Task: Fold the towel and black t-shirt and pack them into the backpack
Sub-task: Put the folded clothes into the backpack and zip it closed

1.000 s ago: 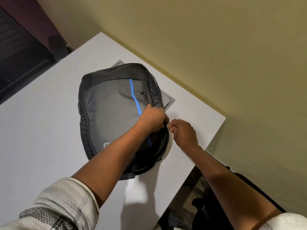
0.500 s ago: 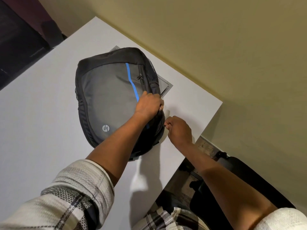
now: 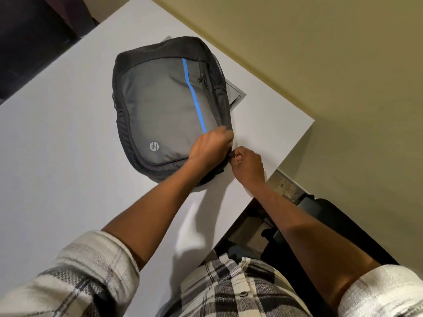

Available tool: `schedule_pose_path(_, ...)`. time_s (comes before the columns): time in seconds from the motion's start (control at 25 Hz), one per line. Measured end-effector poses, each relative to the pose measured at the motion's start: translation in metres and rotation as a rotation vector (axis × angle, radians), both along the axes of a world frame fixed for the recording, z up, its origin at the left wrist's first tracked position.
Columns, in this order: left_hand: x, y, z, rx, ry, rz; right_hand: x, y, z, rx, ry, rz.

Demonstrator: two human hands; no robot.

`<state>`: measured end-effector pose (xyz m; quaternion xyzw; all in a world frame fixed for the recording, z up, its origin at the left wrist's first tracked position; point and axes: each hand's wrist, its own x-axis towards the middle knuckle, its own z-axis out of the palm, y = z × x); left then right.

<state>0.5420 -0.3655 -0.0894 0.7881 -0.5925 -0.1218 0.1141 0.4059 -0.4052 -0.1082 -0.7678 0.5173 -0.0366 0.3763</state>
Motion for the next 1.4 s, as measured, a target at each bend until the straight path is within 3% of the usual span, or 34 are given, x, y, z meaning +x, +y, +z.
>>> schedule_pose_path(0.2, -0.036, 0.052, -0.008, 0.169, 0.165, 0.21, 0.003, -0.003, 0.001, 0.157, -0.066, -0.098)
schedule_pose_path(0.32, -0.038, 0.051, -0.014, 0.146, 0.266, 0.322, 0.004, -0.001, 0.001, 0.194, -0.086, -0.119)
schedule_pose_path(0.72, -0.038, 0.031, -0.018, 0.152, 0.388, 0.432, 0.003, -0.004, -0.004, 0.432, -0.176, -0.264)
schedule_pose_path(0.96, -0.037, 0.031, -0.013, 0.145, 0.425, 0.482, 0.02, -0.008, -0.008, 0.706, -0.196, -0.43)
schedule_pose_path(1.2, -0.038, 0.039, -0.013, 0.113, 0.479, 0.504, 0.033, -0.012, -0.012, 0.503, -0.055, -0.296)
schedule_pose_path(1.4, -0.031, 0.054, -0.013, 0.096, 0.462, 0.501, 0.036, -0.007, -0.017, 0.513, -0.062, -0.283)
